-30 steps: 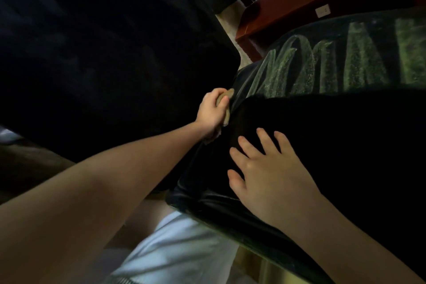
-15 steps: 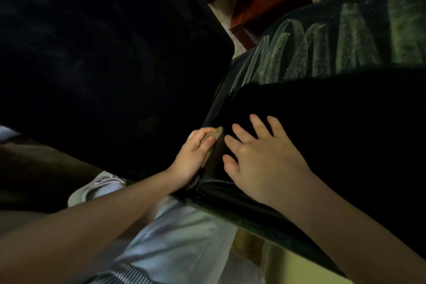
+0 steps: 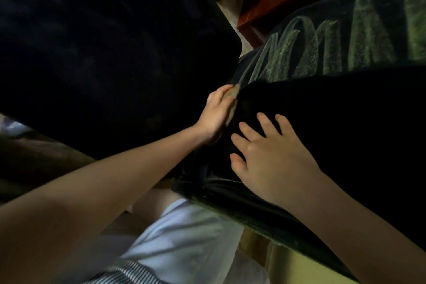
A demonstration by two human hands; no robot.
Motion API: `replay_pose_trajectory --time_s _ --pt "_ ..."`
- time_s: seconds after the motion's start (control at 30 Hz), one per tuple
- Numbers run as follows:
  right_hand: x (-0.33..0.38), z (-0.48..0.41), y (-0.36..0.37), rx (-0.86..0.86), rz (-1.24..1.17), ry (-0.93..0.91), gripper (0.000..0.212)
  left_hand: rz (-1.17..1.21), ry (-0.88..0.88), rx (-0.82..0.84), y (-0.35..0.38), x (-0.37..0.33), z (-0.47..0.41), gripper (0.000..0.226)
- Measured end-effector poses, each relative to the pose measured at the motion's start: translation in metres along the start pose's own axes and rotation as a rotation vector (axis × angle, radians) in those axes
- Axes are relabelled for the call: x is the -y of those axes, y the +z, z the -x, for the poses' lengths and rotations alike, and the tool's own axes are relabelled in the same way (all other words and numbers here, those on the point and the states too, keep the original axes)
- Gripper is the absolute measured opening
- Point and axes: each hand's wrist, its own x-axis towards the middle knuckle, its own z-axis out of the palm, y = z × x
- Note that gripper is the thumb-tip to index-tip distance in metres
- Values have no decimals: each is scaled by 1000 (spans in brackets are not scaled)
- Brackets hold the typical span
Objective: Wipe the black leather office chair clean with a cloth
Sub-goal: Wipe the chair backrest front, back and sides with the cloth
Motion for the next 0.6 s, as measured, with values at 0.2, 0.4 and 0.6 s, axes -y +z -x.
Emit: replay_pose_trajectory --time_s 0.2,0.4,0.6 --pt "-1 -2 0 -7 -30 -2 76 -260 85 -8 24 8 -42 35" --pt "-1 -1 -2 16 -37 -13 54 -742 152 28 8 32 -61 36" --pt "-2 -3 -1 29 -12 -15 54 -1165 192 89 -2 40 -61 36"
